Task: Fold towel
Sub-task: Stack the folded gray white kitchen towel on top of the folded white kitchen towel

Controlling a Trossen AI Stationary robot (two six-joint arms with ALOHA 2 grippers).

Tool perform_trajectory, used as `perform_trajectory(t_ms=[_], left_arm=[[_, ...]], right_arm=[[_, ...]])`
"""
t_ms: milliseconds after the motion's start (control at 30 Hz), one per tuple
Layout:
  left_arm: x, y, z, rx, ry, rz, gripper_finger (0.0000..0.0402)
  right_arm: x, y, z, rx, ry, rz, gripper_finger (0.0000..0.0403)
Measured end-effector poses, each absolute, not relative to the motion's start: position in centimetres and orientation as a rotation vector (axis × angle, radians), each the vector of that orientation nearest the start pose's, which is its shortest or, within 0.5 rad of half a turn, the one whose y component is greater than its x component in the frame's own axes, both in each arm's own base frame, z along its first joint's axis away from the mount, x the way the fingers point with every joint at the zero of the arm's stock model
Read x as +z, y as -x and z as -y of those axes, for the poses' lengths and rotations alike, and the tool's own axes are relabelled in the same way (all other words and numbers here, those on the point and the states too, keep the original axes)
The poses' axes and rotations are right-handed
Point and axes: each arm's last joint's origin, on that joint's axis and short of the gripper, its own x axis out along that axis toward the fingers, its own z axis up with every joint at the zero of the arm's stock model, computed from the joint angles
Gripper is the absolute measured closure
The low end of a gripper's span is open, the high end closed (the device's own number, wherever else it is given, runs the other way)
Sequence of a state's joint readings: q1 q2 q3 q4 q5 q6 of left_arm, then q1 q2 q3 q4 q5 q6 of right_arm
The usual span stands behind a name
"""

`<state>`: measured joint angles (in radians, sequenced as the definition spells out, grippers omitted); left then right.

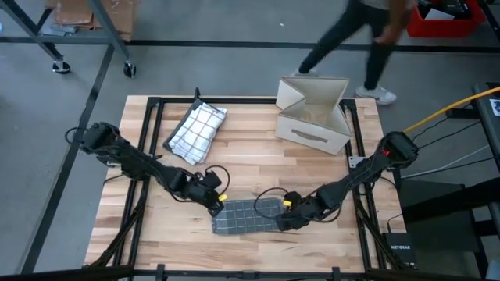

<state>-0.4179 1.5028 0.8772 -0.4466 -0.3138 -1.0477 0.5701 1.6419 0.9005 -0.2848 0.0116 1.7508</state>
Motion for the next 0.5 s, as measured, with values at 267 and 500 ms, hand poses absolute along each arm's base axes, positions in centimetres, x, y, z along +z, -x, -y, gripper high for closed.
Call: perform_trajectory(t_ms=[267, 500], left_arm=[[16.2, -27.5, 11.5, 0.365, 0.578, -0.986, 0.0288], [15.5, -27.4, 12.1, 0.282, 0.625, -1.094, 0.0288]], right_arm=[[13.7, -26.7, -16.9, -0.552, -1.204, -1.134, 0.0201], [13.5, -27.8, -15.4, -0.591, -1.206, -1.087, 0.0201]])
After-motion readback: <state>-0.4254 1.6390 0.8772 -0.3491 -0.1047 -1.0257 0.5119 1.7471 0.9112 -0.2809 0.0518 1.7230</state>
